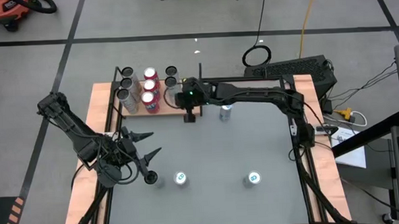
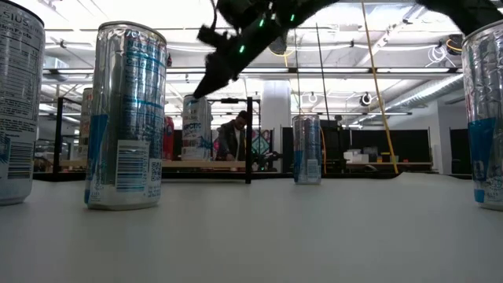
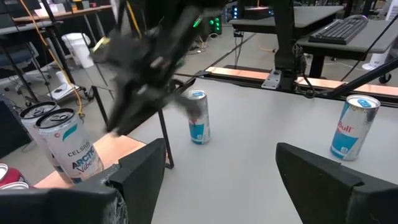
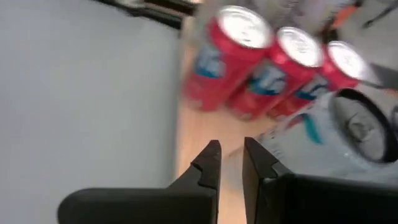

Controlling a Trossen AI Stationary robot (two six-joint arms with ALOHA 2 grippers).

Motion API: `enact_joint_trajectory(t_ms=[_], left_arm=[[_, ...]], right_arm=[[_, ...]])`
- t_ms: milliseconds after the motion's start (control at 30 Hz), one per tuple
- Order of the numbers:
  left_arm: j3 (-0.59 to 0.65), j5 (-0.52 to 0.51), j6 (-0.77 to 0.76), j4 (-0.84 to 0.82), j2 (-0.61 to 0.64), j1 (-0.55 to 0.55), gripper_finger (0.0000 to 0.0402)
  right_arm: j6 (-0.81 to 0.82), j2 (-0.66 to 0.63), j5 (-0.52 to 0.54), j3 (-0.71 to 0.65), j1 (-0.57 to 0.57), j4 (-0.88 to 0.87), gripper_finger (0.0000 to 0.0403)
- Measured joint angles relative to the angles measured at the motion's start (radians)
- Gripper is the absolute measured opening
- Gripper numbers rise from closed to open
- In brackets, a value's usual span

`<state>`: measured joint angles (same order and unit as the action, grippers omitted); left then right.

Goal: Place canned beverage on shelf
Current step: Put the white-blue soda can on the shelf aligned with the other white-blue soda can

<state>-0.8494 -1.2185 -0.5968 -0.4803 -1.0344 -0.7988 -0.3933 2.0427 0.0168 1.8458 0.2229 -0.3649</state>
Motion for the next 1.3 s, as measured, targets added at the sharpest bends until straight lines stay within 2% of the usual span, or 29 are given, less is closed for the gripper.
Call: enact_joint_trajectory(t_ms=[167,233,433,600,733,900,1000,1100,1233,1300], left_arm=[[0.0,0.015,0.0,0.001,-0.001,0.0,0.0301],[0.0,0.024,0.0,0.001,-0.008,0.0,0.0301],[0.0,0.105,0.008,0.055,-0.061,0.0,0.0301],[-0.001,0.232,0.135,0.21,-0.165,0.0,0.0301],[-0.001,0.338,0.255,0.353,-0.254,0.0,0.0303],[-0.001,0.353,0.292,0.448,-0.293,0.003,0.0328],[-0.001,0.353,0.283,0.465,-0.293,0.004,0.035],[-0.001,0.352,0.266,0.492,-0.291,0.004,0.0366],[-0.001,0.352,0.218,0.494,-0.291,-0.005,0.037],[-0.001,0.351,0.213,0.494,-0.291,-0.016,0.0367]], right_arm=[[0.066,-0.118,-0.148,0.001,-0.091,-0.214,0.0006],[0.09,-0.161,-0.177,0.001,-0.129,-0.269,0.0006],[0.198,-0.257,-0.176,0.001,-0.282,-0.429,0.0006],[0.292,-0.245,-0.154,-0.001,-0.444,-0.519,0.0006],[0.338,-0.241,-0.016,-0.067,-0.586,-0.434,0.0006],[0.408,-0.237,0.145,-0.211,-0.705,-0.171,0.0006],[0.462,-0.237,0.19,-0.286,-0.747,-0.047,0.0006],[0.514,-0.236,0.26,-0.324,-0.779,-0.021,0.0006],[0.569,-0.239,0.351,-0.364,-0.802,0.052,0.0007],[0.562,-0.238,0.354,-0.388,-0.814,0.109,0.0007]])
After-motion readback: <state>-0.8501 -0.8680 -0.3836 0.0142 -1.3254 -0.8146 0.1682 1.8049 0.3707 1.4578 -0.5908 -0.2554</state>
